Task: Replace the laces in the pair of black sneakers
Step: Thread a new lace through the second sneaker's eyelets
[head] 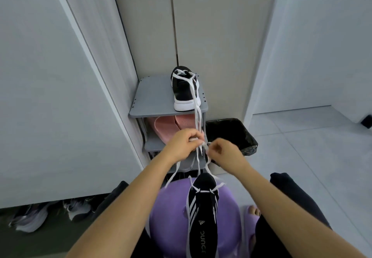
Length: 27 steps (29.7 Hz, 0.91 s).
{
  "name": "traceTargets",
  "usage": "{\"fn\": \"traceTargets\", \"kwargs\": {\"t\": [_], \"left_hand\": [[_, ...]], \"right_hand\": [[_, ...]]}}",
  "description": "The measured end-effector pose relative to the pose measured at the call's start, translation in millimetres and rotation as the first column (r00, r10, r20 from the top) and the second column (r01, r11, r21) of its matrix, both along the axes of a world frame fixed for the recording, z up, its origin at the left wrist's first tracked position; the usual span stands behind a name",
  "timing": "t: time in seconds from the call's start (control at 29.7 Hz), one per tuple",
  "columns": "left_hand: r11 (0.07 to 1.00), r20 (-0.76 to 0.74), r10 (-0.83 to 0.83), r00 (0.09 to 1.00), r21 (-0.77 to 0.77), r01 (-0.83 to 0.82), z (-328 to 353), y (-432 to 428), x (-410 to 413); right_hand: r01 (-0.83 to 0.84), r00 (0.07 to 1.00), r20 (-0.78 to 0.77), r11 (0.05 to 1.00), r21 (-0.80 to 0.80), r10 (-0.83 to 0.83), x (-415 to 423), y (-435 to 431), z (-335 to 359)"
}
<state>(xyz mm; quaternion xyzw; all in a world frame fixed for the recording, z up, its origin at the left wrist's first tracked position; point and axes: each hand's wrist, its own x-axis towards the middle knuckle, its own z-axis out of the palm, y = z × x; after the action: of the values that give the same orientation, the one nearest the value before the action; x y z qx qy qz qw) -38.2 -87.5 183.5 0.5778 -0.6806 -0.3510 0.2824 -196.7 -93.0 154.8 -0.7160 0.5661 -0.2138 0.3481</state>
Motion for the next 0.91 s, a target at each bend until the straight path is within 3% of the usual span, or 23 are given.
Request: {"fn": "traceTargets", "kwargs": {"t": [0.1,0.2,0.27,0.34,0.4,0.61,0.81,0.91], "left_hand": [[0.993,0.003,0.037,0.999,0.109,-0.038,-49,7,-3],[0.948,0.128,0.109,0.986,0.284,-0.141,-118,28,-8],[0.870,0.209,0.246,0.947,0.383,-0.311,-158,38,-12],[0.786,0.386,0.341,0.857,0.383,-0.485,-177,41,-18],[0.725,0.452,0.405,0.795,0.371,-0.580,-181,40,-24],[0.540,0.299,0.640,0.708,0.480,-0.691,-183,32,-40],[0.585,0.017,0.728,0.685,0.506,-0.634,-177,36,-53],[0.518,-0.097,0.824,0.559,0.529,-0.672,-182,36,-39]], "right_hand": [[0.097,0.986,-0.149,0.982,0.163,-0.073,-2,11,-52],[0.196,0.936,-0.337,0.948,0.251,-0.105,-3,27,-91],[0.236,0.945,-0.301,0.902,0.362,-0.127,-1,35,-111],[0.258,0.964,-0.186,0.843,0.471,-0.192,1,38,-126],[0.303,0.952,-0.135,0.809,0.504,-0.273,1,35,-135],[0.345,0.937,-0.104,0.830,0.439,-0.334,6,38,-149],[0.379,0.925,-0.159,0.836,0.397,-0.344,5,41,-154],[0.336,0.942,-0.142,0.857,0.390,-0.305,4,38,-157]]}}
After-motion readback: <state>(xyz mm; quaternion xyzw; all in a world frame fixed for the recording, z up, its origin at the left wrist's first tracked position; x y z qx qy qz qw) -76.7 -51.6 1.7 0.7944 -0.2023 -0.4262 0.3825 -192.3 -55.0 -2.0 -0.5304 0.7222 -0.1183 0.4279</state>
